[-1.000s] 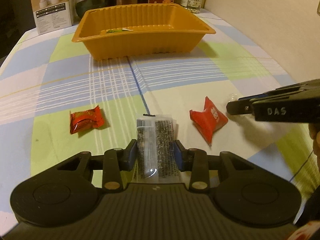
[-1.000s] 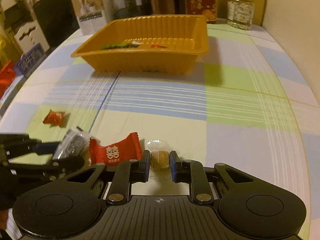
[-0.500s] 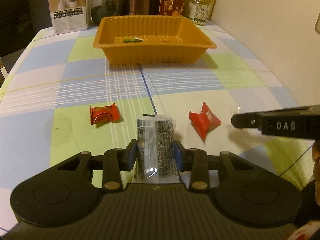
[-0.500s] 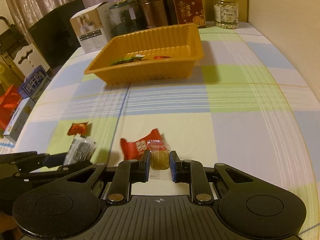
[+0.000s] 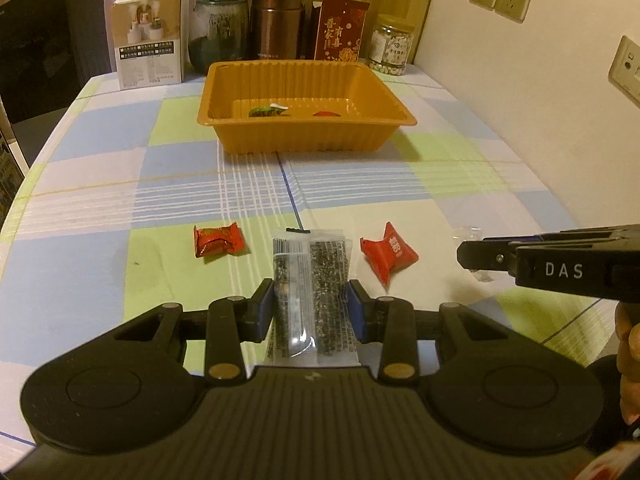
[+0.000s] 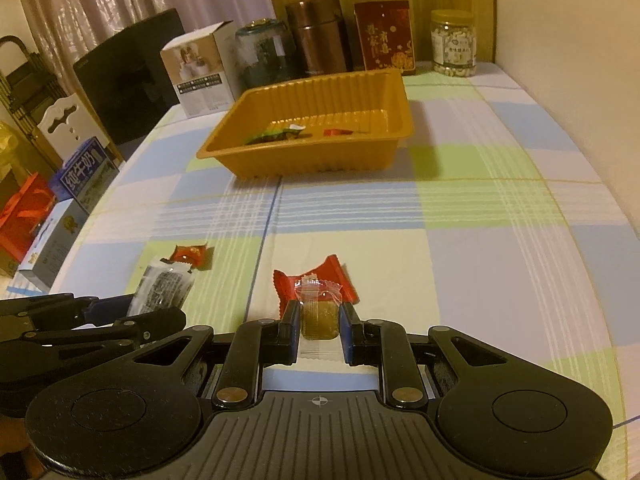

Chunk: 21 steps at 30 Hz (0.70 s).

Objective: Organize snacks
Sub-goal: 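Close the left tool on the seaweed packet while the right tool grasps the clear-wrapped candy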

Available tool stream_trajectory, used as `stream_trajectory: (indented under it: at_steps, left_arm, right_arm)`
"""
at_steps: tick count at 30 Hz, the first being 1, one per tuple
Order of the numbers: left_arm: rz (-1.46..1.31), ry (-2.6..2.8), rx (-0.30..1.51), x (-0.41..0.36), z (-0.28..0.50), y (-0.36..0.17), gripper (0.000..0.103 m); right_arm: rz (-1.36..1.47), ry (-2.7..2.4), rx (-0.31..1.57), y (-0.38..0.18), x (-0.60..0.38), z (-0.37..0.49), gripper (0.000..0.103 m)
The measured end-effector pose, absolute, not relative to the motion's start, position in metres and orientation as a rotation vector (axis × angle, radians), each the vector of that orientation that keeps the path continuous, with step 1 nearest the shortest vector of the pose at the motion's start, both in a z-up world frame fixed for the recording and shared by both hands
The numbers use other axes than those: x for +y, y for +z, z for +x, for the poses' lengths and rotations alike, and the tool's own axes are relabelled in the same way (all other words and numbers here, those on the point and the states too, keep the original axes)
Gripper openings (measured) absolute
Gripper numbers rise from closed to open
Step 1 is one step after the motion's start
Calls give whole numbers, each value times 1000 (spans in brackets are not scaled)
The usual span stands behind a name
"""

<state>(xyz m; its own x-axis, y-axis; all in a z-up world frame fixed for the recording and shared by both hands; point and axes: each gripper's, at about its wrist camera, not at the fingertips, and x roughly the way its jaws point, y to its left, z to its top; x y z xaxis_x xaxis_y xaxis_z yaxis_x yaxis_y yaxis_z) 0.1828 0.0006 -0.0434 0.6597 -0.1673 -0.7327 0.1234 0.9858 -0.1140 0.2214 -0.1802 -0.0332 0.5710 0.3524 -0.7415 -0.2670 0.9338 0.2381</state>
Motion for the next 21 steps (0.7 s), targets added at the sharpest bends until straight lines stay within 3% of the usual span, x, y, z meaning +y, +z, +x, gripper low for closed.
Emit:
stream_trajectory:
  at_steps: [21]
  left_arm:
    - [-83, -182, 789, 7, 201, -16, 34]
  right_arm:
    - [61, 351, 855, -11, -176, 238, 21]
